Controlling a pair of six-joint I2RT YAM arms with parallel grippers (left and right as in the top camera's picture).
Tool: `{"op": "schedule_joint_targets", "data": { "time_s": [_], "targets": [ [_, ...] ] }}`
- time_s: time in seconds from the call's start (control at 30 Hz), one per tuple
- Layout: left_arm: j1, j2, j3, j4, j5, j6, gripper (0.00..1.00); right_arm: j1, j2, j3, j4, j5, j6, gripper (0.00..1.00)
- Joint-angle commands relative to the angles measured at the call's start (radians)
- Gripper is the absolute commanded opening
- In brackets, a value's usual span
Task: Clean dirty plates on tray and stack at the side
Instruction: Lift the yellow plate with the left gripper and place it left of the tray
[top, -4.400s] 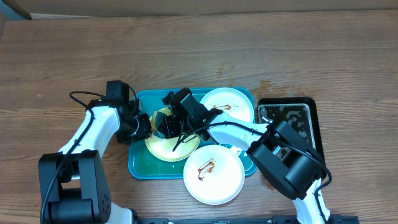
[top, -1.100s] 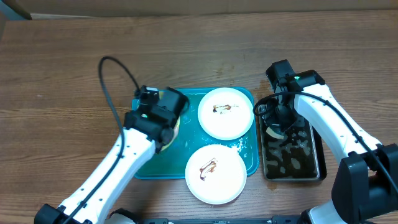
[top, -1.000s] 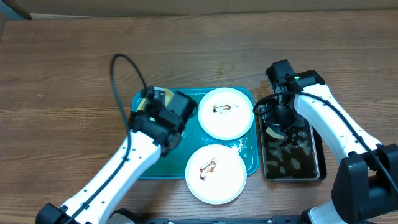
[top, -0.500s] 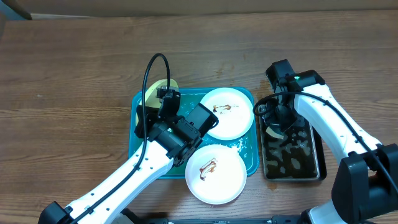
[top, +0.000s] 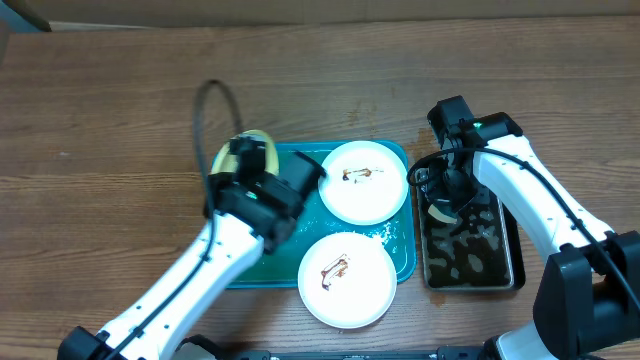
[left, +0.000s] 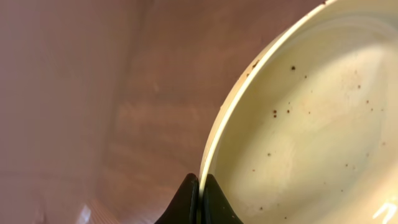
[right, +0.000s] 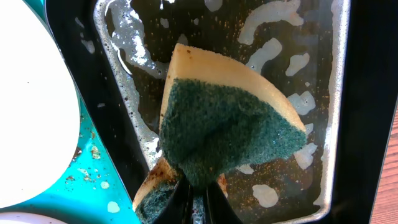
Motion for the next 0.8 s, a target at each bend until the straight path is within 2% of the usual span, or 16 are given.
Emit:
{"op": "schedule_joint_targets", "data": {
  "time_s": [0.0, 0.23, 0.33, 0.5, 0.63, 0.77],
  "targets": [
    [0.138, -0.038, 0.037, 0.002, 0.222, -0.046, 0.04, -0.002, -0.016, -0.003, -0.003, 0.011, -0.004, 0.04],
    [0.571, -0.070, 0.053, 0.070, 0.672, -0.004, 0.04, -0.002, -0.016, -0.003, -0.003, 0.011, -0.007, 0.04],
    [0.751, -0.058, 0.052, 0.096, 0.816, -0.001, 0.04, -0.002, -0.016, -0.003, -0.003, 0.011, -0.007, 0.04],
    [0.980, 0.009, 0.051, 0.109, 0.862, -0.002, 0.04, -0.002, -0.016, -0.003, -0.003, 0.011, -0.007, 0.04],
    [1.085, 0.074, 0.051, 0.129, 0.867, -0.013, 0.04, -0.002, -0.016, -0.003, -0.004, 0.010, -0.007, 0.04],
    [1.130, 0.128, 0.051, 0.159, 0.866, -0.010, 0.04, -0.002, -0.016, -0.003, -0.006, 0.007, -0.007, 0.04]
  ]
}}
